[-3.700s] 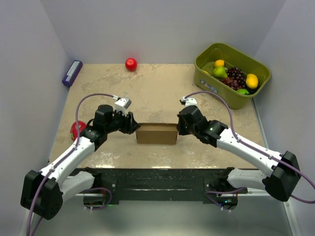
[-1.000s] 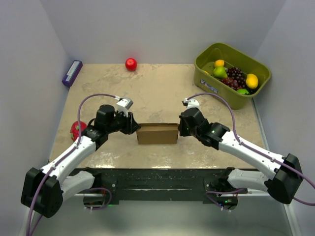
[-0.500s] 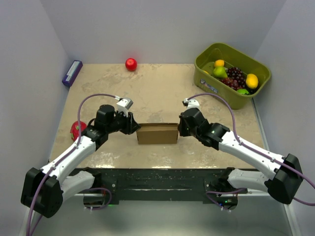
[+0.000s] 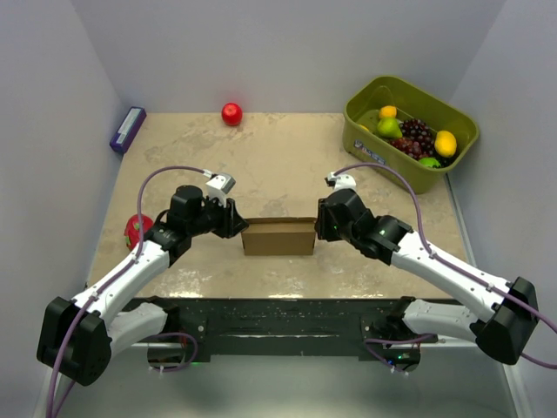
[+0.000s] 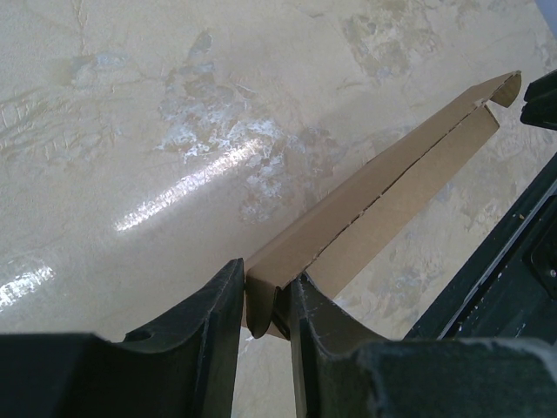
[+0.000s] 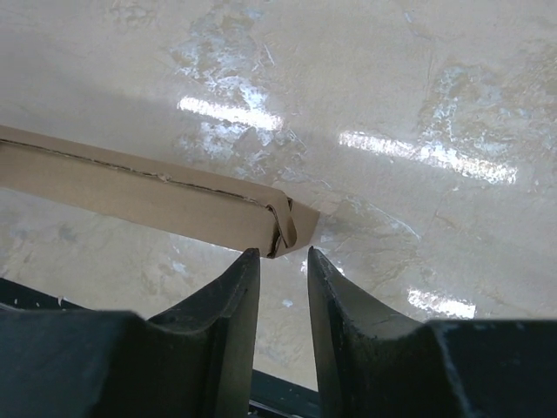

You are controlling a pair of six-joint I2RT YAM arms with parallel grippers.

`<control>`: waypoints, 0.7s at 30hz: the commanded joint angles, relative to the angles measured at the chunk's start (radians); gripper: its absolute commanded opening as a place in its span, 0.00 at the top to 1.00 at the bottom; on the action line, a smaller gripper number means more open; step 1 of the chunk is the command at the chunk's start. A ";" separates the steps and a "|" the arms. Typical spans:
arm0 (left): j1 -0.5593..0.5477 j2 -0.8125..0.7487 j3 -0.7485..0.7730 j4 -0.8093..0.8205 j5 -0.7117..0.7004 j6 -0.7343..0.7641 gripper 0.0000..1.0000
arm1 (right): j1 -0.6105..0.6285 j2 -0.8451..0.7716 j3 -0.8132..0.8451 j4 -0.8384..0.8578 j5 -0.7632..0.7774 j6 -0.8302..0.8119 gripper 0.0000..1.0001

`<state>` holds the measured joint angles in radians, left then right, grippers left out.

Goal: Fold the paper box

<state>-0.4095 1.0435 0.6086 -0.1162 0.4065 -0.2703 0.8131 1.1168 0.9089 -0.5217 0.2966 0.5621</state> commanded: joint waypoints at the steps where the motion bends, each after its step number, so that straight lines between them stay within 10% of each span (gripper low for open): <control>1: -0.009 0.009 -0.001 -0.034 -0.009 0.008 0.70 | 0.001 -0.012 0.045 0.026 0.007 -0.031 0.65; 21: -0.009 0.009 0.000 -0.033 -0.009 0.009 0.71 | 0.001 0.077 0.085 0.035 0.052 -0.097 0.80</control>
<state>-0.4110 1.0435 0.6086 -0.1162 0.4057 -0.2699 0.8131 1.1938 0.9630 -0.5098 0.3244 0.4862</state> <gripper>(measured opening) 0.301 0.246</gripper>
